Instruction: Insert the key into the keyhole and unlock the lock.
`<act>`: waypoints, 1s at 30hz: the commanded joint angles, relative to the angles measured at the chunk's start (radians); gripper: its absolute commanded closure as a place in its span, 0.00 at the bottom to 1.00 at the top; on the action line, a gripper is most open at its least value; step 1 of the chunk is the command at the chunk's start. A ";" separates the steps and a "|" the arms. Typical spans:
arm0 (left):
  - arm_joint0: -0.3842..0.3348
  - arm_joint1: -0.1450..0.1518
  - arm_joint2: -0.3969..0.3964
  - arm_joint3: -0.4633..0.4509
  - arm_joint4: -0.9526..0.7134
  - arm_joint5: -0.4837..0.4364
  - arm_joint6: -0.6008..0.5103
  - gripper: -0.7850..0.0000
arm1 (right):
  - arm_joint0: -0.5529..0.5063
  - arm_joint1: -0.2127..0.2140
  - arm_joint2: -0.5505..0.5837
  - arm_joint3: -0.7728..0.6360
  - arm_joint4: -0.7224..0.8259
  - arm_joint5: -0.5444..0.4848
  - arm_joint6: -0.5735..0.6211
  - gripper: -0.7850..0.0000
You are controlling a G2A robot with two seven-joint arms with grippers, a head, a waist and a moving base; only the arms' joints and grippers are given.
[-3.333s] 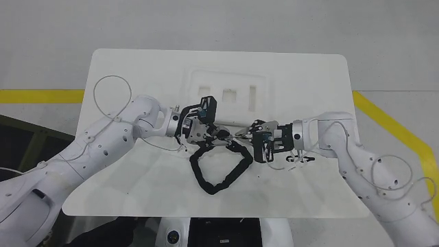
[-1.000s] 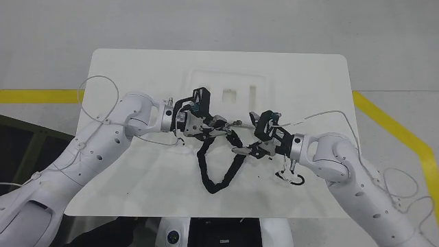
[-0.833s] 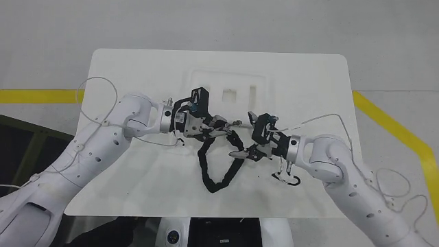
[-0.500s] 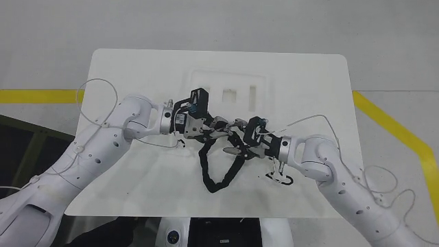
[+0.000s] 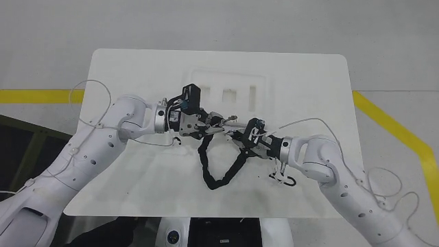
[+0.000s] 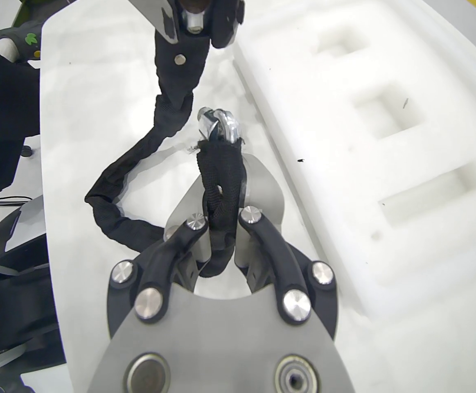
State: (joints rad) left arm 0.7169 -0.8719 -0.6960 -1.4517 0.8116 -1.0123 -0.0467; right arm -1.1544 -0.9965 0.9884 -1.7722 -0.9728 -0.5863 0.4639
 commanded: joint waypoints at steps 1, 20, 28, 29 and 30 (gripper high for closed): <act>-0.001 0.002 -0.007 0.007 0.016 0.001 -0.026 1.00 | -0.003 0.001 0.004 -0.005 -0.001 0.003 0.014 1.00; -0.033 0.011 -0.073 -0.038 0.067 0.216 -0.452 1.00 | -0.013 -0.002 0.025 -0.038 0.022 0.054 0.106 0.56; -0.065 -0.004 -0.058 -0.037 0.085 0.258 -0.563 0.50 | -0.068 0.012 0.103 -0.096 0.031 0.023 0.038 0.00; -0.068 -0.007 -0.054 -0.034 0.084 0.258 -0.566 0.00 | -0.074 0.013 0.112 -0.099 0.029 0.021 0.032 0.00; -0.070 -0.010 -0.053 -0.031 0.080 0.255 -0.554 0.00 | -0.079 0.014 0.121 -0.102 0.029 0.019 0.022 0.00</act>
State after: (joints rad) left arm 0.6490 -0.8794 -0.7507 -1.4861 0.8948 -0.7541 -0.6109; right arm -1.2293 -0.9833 1.1017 -1.8724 -0.9433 -0.5655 0.4932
